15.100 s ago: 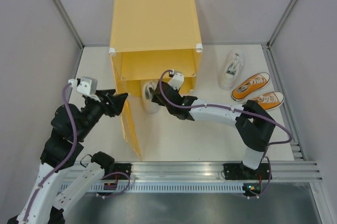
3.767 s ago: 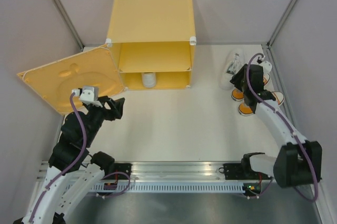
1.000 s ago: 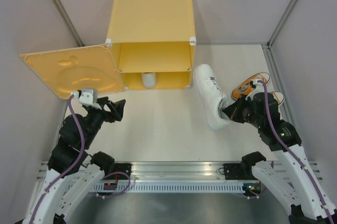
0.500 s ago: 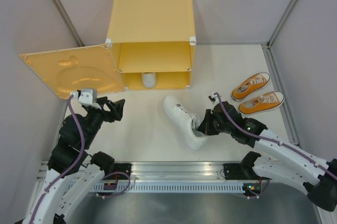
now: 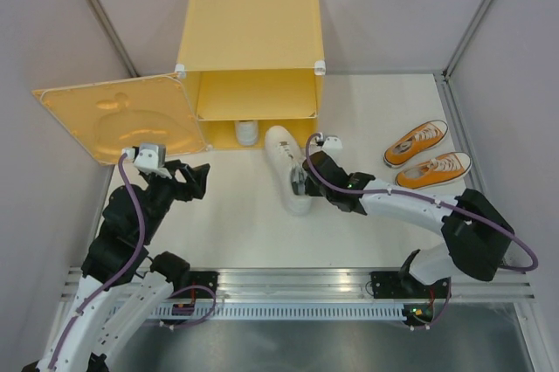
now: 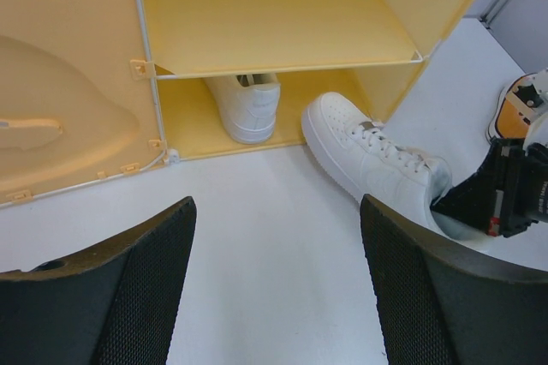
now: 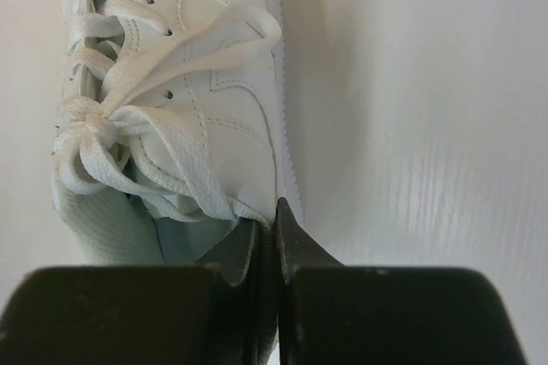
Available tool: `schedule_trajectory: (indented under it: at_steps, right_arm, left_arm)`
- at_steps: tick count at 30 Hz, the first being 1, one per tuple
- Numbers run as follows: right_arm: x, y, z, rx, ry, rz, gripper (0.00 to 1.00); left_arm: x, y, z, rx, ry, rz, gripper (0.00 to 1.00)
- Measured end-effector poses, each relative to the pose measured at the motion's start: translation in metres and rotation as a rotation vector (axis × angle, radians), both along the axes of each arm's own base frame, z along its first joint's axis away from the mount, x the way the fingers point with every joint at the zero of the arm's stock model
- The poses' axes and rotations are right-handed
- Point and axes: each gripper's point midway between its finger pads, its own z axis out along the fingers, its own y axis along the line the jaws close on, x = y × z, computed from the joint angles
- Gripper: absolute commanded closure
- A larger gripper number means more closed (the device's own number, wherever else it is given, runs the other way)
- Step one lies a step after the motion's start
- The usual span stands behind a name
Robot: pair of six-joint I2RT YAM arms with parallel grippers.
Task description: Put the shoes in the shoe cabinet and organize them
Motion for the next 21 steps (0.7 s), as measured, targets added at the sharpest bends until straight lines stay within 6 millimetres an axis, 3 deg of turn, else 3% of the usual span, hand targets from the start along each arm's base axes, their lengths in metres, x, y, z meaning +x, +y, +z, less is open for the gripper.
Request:
schedule_trajectory:
  at_steps: [13, 21]
  right_arm:
    - [0.074, 0.051, 0.022, 0.037, -0.12, -0.125, 1.0]
    - [0.106, 0.047, 0.026, 0.019, -0.144, -0.209, 0.99]
  left_arm:
    - [0.0, -0.001, 0.0, 0.0, 0.0, -0.005, 0.18]
    - [-0.001, -0.001, 0.0, -0.002, -0.001, -0.008, 0.17]
